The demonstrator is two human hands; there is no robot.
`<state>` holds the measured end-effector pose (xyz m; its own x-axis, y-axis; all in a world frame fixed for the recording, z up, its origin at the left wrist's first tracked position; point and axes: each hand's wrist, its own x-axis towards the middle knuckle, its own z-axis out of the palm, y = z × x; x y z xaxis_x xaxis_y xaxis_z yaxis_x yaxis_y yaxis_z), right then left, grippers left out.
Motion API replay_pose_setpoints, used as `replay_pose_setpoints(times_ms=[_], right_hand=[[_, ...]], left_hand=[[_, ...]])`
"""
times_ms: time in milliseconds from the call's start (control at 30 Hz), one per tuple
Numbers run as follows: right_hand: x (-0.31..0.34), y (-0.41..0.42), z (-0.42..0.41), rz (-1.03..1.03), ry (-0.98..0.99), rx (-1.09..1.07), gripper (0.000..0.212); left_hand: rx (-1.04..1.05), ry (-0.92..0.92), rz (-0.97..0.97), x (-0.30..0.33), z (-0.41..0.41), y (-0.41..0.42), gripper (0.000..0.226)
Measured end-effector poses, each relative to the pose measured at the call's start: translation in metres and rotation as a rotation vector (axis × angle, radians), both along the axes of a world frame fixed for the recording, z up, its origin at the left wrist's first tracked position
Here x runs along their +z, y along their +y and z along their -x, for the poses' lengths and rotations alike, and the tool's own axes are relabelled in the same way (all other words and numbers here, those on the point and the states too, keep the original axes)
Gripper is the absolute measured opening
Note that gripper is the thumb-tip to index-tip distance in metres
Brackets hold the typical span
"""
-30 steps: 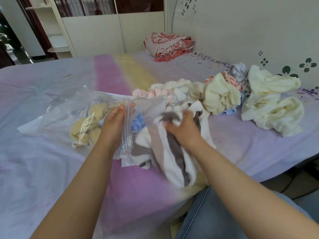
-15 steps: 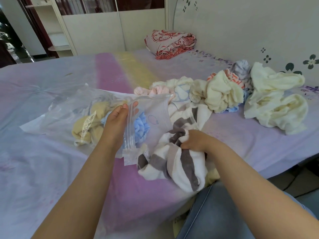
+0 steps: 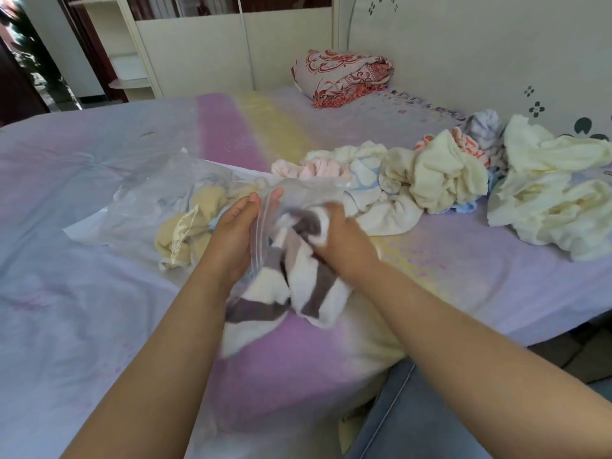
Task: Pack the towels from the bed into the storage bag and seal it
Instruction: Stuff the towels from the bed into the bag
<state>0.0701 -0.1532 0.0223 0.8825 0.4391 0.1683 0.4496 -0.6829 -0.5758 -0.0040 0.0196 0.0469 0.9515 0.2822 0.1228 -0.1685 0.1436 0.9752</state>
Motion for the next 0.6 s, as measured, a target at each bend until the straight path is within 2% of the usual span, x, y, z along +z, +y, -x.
replay_pose_setpoints(times_ms=[67, 133, 233, 267, 367, 400, 500, 600], right_hand=[[-0.037, 0.006, 0.010, 0.277, -0.038, 0.019, 0.073], [-0.041, 0.002, 0.009, 0.249, 0.084, 0.096, 0.083], [-0.009, -0.020, 0.001, -0.041, 0.394, 0.208, 0.108], [0.001, -0.030, 0.003, -0.036, 0.429, 0.240, 0.116], [0.001, -0.049, 0.024, 0.250, 0.416, 0.319, 0.126], [-0.008, -0.046, 0.034, 0.304, 0.396, 0.322, 0.127], [-0.039, -0.022, 0.055, 0.255, 0.197, 0.215, 0.120], [-0.045, -0.010, 0.040, 0.179, 0.038, 0.127, 0.086]], left_hand=[[-0.002, 0.002, -0.113, -0.001, 0.001, 0.001, 0.037], [0.005, 0.009, -0.193, -0.004, 0.000, 0.000, 0.035], [-0.013, 0.022, -0.209, -0.005, 0.000, -0.002, 0.033], [-0.018, 0.016, -0.209, -0.005, -0.001, -0.002, 0.033], [-0.027, -0.005, -0.171, -0.005, -0.003, -0.003, 0.034], [-0.026, -0.008, -0.161, -0.004, -0.003, -0.003, 0.033], [-0.037, -0.009, -0.144, -0.004, -0.002, -0.005, 0.034], [-0.062, -0.009, -0.093, -0.003, 0.000, -0.001, 0.036]])
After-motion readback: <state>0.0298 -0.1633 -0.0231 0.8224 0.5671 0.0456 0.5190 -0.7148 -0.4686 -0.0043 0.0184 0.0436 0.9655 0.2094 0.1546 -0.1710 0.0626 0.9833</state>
